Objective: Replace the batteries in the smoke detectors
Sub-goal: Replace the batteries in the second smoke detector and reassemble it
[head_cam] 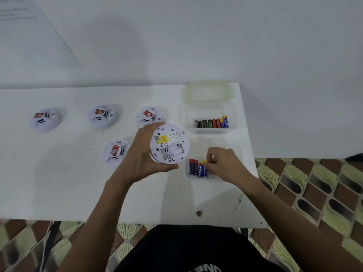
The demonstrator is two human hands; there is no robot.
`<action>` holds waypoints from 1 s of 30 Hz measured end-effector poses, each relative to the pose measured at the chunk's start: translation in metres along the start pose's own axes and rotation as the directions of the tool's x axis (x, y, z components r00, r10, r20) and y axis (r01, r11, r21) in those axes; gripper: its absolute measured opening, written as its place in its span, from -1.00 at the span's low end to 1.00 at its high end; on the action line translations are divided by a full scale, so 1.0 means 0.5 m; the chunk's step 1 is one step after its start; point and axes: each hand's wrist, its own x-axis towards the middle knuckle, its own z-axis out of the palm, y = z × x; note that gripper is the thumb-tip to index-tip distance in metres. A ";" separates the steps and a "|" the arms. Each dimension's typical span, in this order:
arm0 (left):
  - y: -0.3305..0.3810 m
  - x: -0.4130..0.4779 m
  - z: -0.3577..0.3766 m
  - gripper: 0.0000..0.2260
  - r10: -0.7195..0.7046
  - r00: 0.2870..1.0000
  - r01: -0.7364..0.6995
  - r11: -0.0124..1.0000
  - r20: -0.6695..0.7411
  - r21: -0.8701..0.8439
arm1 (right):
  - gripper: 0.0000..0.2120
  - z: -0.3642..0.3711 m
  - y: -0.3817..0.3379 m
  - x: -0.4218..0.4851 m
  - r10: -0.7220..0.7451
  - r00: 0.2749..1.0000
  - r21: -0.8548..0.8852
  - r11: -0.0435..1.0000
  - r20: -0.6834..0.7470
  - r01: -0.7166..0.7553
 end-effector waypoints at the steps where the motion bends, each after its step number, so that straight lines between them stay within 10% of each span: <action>1: 0.000 0.003 0.002 -0.14 0.008 1.000 -0.008 1.000 -0.003 0.007 | -0.86 0.003 -0.001 0.003 -0.005 1.000 -0.028 1.000 -0.006 0.005; 17: -0.009 0.041 0.017 -0.15 0.033 0.999 -0.034 0.999 -0.040 -0.005 | -0.91 -0.137 -0.057 0.090 -0.207 0.951 -0.061 0.978 -0.228 0.199; 30: -0.027 0.060 0.004 -0.13 -0.064 0.998 0.064 0.997 -0.016 -0.035 | -0.61 -0.113 -0.069 0.277 -0.089 0.989 -0.456 0.880 0.117 0.134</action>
